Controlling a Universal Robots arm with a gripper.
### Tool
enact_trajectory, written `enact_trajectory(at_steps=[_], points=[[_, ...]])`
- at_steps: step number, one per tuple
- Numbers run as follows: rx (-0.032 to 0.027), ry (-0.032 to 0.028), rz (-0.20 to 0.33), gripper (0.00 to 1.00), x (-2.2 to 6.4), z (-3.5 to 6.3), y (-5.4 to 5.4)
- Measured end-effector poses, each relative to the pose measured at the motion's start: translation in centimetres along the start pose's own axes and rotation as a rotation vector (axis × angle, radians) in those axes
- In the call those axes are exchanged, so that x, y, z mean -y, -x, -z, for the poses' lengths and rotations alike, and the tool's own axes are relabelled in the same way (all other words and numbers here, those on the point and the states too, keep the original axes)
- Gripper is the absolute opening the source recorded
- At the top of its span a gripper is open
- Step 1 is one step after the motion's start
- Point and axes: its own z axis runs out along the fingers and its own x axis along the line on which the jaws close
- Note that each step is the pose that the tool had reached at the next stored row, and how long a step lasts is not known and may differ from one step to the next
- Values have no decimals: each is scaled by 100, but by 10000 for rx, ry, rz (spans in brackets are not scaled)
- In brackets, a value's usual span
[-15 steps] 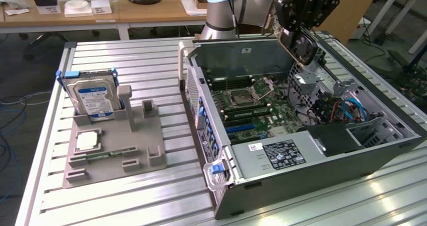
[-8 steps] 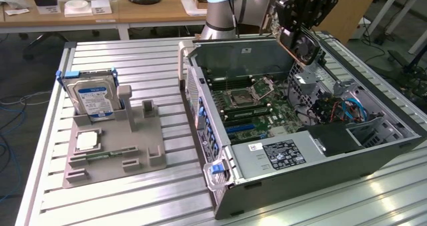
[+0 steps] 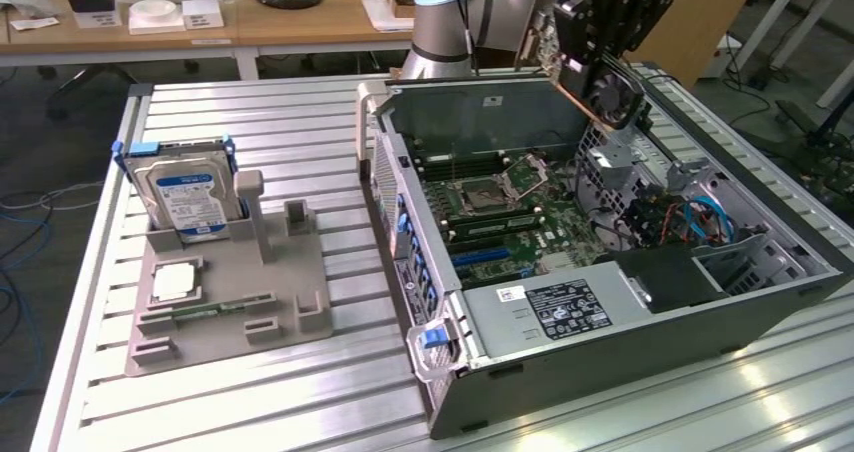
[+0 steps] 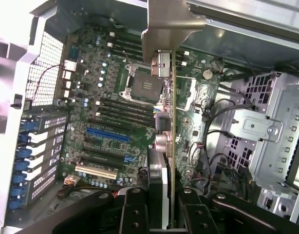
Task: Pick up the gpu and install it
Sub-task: 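Insert the gpu into the slot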
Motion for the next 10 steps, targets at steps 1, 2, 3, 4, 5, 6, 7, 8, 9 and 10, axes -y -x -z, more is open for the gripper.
enact_trajectory(at_steps=[1,2,3,4,5,6,7,8,9,10], points=[[3,2,91,28,0,0,0],[5,4,183,28,1,0,0],[7,5,275,28,1,0,0],[9,7,366,28,1,-1,0],[12,9,462,28,2,-1,0],[14,11,549,28,2,-1,0],[16,12,637,28,2,-1,-1],[18,14,726,28,3,-2,-1],[21,16,819,28,3,-2,-1],[23,17,911,28,3,-2,-1]])
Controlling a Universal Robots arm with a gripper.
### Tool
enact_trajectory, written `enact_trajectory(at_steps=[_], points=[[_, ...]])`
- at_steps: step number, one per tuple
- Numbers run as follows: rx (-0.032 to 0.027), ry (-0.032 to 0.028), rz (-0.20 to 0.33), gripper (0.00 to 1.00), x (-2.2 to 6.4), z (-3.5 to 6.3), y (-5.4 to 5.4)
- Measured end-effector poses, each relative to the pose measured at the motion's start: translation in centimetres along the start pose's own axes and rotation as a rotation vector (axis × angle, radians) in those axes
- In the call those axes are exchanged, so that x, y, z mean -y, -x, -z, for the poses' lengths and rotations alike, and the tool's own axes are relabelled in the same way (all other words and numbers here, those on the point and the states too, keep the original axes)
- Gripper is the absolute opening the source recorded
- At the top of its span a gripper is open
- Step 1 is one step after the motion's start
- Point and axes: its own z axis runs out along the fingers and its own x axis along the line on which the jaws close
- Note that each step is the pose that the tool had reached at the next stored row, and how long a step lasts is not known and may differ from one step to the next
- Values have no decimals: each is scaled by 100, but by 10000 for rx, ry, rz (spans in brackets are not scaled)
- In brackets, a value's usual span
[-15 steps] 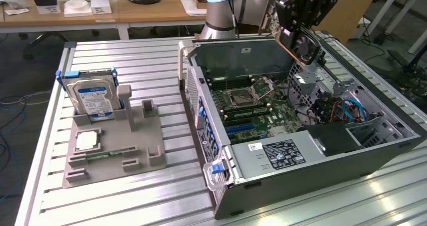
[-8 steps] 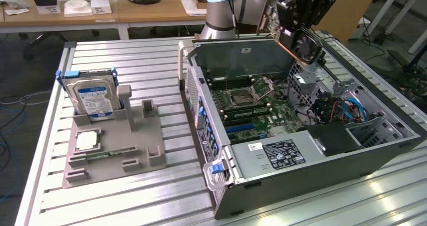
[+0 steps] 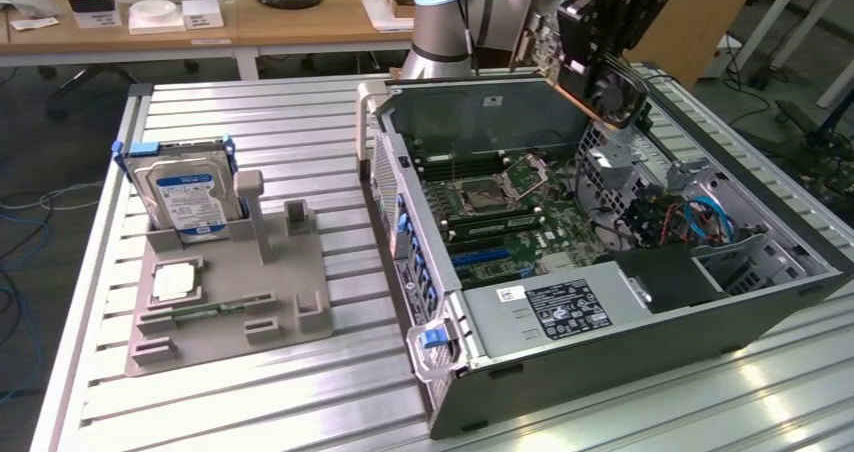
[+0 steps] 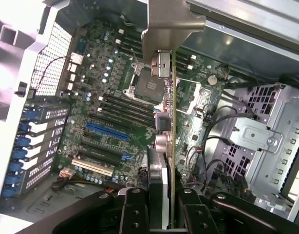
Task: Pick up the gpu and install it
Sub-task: 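Insert the gpu into the slot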
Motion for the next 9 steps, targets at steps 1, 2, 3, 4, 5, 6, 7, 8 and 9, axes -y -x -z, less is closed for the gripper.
enact_trajectory(at_steps=[1,2,3,4,5,6,7,8,9], points=[[3,2,98,28,0,0,0],[5,3,190,28,1,0,0],[7,6,283,28,1,-1,0],[10,7,379,28,1,-1,0],[12,9,474,28,1,-1,0],[15,11,565,28,2,-2,0],[17,13,662,28,2,-2,-1],[19,14,751,28,2,-2,-1],[22,16,840,28,3,-2,-1]])
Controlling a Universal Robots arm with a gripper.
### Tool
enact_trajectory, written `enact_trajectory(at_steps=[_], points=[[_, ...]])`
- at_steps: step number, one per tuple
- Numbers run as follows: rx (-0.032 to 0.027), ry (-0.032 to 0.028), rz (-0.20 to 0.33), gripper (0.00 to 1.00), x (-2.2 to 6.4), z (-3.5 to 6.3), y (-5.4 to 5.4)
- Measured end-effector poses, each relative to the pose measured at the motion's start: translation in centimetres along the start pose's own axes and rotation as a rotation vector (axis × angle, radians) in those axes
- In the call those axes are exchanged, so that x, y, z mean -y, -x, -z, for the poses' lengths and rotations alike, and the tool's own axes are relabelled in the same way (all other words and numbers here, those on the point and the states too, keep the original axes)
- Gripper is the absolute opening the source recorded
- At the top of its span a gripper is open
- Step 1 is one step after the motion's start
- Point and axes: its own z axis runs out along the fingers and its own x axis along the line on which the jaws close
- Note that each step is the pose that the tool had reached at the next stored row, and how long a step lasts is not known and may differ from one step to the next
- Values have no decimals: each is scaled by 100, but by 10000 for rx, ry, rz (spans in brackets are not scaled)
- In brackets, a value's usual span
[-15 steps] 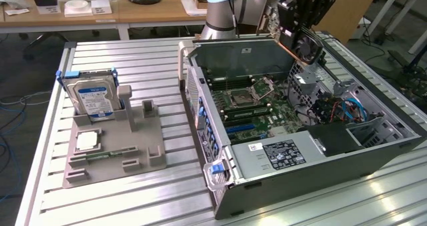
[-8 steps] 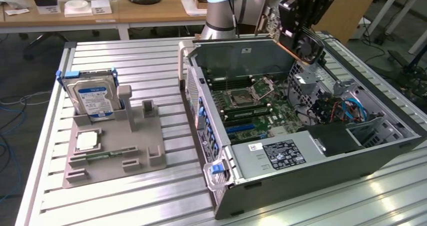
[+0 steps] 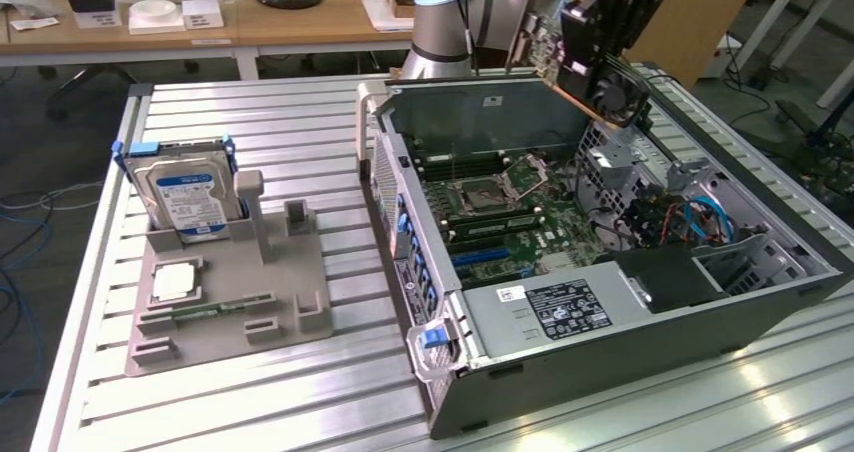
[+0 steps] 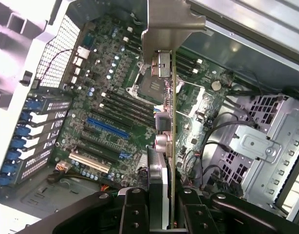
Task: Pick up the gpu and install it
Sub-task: 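Insert the gpu into the slot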
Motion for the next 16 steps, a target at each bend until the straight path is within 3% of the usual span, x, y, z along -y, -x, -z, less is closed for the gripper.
enact_trajectory(at_steps=[16], points=[[37,28,1494,28,8,-8,-4]])
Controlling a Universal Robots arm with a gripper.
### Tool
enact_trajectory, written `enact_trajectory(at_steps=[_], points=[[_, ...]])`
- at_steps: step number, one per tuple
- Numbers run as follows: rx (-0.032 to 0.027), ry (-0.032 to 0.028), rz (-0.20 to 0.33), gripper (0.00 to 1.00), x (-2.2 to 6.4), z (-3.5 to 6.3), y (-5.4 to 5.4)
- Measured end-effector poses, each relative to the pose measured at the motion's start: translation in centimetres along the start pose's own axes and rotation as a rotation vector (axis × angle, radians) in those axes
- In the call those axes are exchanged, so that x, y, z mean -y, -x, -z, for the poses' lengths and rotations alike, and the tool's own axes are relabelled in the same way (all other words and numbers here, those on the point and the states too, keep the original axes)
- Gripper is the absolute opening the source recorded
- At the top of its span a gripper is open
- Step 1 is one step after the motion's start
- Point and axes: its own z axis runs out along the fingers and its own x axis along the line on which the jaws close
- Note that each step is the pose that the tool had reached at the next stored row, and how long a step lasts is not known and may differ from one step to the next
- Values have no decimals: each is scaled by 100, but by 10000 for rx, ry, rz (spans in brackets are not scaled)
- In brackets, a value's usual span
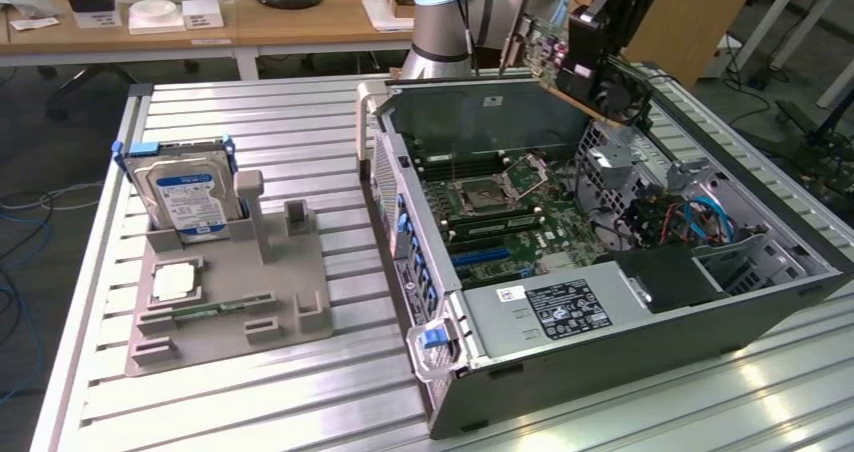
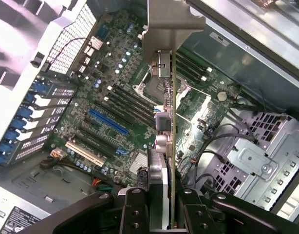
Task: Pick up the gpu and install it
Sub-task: 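Insert the gpu into the slot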
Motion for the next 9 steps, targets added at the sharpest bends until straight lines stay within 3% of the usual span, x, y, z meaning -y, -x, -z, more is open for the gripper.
enact_trajectory(at_steps=[9], points=[[23,16,867,28,4,-7,-3]])
